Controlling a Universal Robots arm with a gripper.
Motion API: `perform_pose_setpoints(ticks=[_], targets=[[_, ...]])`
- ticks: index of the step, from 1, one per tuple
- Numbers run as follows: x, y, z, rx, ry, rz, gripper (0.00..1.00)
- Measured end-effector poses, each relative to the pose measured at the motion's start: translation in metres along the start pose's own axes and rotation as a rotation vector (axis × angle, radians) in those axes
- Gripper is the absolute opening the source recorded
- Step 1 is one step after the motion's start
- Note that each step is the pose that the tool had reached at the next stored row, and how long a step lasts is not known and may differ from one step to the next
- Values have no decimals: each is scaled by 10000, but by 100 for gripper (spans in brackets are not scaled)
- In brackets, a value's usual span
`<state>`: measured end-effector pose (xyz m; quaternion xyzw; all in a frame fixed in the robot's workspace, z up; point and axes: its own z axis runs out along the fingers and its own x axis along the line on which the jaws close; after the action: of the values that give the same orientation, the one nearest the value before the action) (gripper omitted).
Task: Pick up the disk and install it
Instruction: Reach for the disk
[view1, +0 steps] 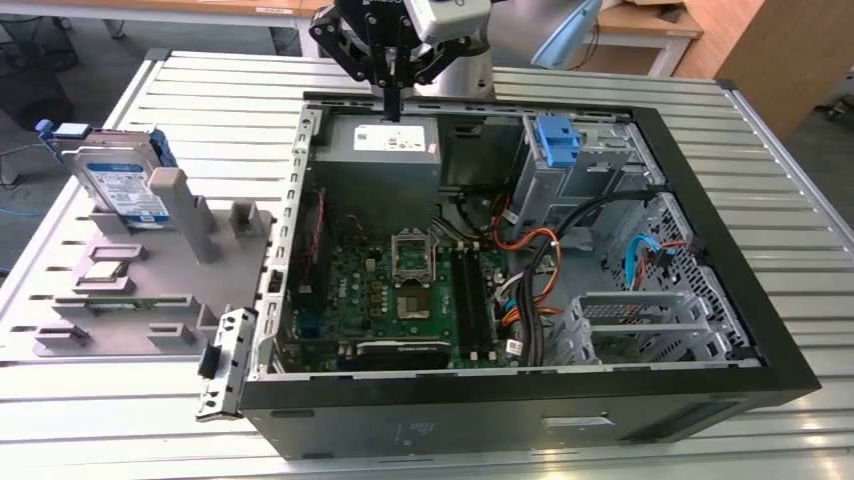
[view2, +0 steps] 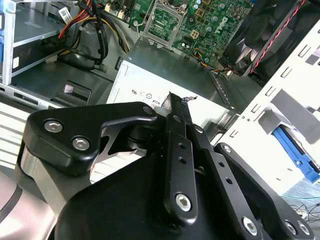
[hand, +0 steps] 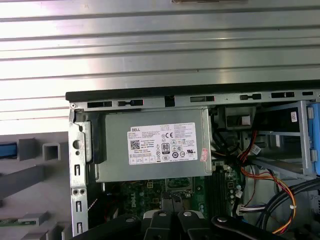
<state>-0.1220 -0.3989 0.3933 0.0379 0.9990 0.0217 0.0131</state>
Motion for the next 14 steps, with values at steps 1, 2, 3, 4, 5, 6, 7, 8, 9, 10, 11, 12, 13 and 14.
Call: perform_pose_setpoints(ticks=[1, 2, 3, 4, 5, 6, 7, 8, 9, 10, 11, 12, 13, 14], targets=[[1, 0, 0, 1, 1, 0, 11], [4, 0, 0, 1, 0, 1, 11], [9, 0, -1, 1, 0, 2, 11], [15, -1, 0, 0, 0, 1, 11], [24, -2, 0, 0, 0, 0, 11], [34, -3, 0, 0, 0, 0, 11], [45, -3, -1, 1, 0, -1, 11], [57, -5, -1, 1, 0, -1, 11], [70, -5, -1, 0, 0, -1, 11], [82, -6, -1, 0, 0, -1, 11], [90, -7, -1, -1, 0, 0, 11], [95, -7, -1, 0, 0, 0, 11], [97, -7, -1, 0, 0, 0, 11], [97, -7, -1, 0, 0, -1, 11]])
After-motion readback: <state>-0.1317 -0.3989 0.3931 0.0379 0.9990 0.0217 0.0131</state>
